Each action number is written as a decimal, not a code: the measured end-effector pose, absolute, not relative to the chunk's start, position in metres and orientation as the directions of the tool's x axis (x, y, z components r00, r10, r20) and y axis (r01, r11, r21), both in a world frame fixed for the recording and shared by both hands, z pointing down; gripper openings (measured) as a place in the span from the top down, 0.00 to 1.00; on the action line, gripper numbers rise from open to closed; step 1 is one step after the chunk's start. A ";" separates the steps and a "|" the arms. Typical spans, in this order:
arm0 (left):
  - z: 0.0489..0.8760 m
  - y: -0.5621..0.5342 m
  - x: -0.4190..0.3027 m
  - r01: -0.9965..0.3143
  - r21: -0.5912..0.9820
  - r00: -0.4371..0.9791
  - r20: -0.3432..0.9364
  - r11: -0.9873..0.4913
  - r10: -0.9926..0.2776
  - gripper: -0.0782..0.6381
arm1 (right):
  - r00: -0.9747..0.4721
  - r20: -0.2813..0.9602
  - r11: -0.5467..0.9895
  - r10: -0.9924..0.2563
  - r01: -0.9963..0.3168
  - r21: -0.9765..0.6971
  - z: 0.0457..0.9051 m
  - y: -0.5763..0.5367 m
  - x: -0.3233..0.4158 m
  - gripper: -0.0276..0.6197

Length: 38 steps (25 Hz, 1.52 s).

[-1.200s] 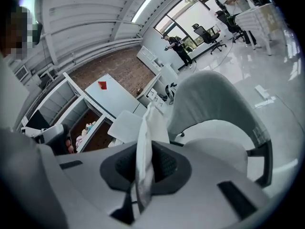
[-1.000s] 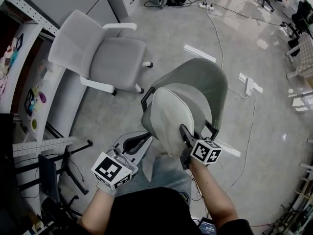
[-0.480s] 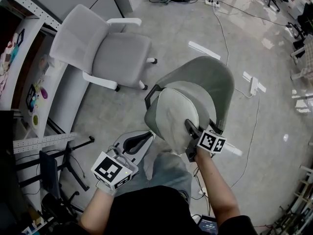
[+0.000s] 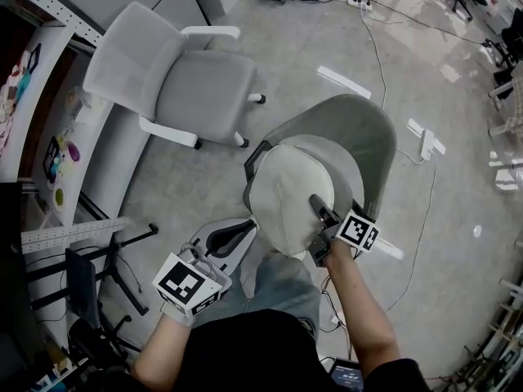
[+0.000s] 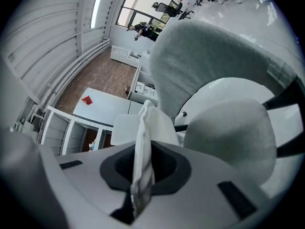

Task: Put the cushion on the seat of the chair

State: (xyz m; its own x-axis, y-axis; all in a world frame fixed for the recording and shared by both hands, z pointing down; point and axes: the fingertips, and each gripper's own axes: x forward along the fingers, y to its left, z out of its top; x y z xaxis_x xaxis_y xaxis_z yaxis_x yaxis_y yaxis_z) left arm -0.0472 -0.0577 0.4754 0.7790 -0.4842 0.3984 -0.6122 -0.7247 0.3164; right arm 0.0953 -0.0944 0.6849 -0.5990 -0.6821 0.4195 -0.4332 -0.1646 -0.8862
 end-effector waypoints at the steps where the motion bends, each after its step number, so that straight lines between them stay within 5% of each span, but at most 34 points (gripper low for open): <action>1: 0.476 -0.058 -0.048 -0.614 0.317 0.778 0.399 -0.723 -0.485 0.87 | -0.599 0.424 -0.169 -0.679 -0.435 -0.885 0.688 -0.095 0.094 0.90; 38: 0.536 -0.053 -0.064 -0.652 0.360 0.746 0.462 -0.668 -0.479 0.87 | -0.305 0.814 -0.218 -0.495 -0.863 -0.456 0.870 -0.082 0.202 0.82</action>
State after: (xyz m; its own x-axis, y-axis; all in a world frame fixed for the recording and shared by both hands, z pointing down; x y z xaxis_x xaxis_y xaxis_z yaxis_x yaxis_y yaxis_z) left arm -0.0636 -0.0532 0.5364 0.7462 -0.4792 0.4622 -0.6517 -0.6678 0.3598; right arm 0.2017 -0.0824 0.8696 -0.3048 -0.4946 0.8139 -0.8628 -0.2185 -0.4559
